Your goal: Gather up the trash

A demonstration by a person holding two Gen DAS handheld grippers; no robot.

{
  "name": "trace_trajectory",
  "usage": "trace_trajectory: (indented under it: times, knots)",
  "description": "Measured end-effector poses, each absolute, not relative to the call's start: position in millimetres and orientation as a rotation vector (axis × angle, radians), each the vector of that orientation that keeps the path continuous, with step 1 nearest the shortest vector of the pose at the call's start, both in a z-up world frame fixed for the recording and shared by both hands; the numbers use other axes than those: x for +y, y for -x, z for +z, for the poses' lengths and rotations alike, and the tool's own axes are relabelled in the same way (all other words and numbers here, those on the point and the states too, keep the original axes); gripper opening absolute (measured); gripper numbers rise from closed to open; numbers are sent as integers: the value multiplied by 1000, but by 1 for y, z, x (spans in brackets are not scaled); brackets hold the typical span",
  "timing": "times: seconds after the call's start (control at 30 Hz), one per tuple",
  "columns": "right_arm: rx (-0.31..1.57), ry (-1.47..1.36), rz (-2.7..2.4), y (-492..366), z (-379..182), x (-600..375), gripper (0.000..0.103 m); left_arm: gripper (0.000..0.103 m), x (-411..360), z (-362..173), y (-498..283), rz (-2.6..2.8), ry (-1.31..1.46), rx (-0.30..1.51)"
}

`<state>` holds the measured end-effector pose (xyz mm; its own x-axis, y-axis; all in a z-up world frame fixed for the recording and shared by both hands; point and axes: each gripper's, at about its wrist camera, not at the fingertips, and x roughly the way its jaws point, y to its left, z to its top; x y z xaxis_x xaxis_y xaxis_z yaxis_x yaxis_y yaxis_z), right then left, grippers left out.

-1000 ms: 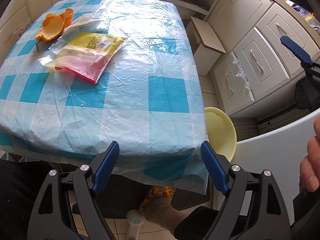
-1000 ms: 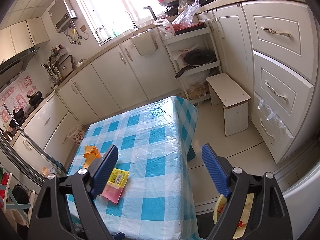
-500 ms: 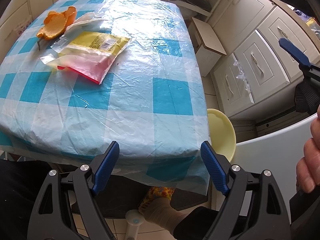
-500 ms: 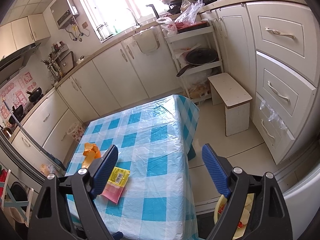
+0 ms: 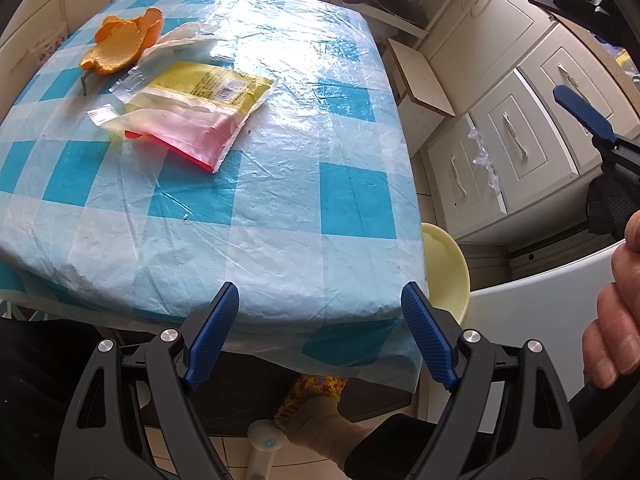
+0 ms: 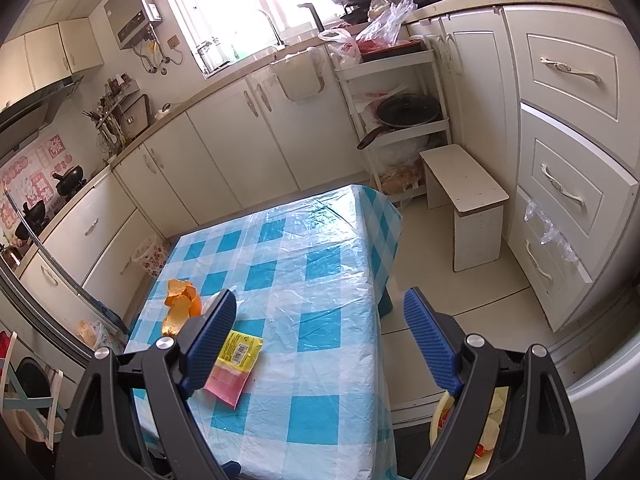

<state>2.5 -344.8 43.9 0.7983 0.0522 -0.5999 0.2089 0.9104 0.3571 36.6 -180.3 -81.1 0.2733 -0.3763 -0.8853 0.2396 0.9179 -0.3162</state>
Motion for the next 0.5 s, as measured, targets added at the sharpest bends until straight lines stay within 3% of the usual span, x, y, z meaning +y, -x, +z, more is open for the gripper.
trace_trajectory:
  times: [0.5]
  knots:
    - [661, -407, -83, -11, 41, -339, 82, 80, -172, -82, -44, -408, 154, 1230]
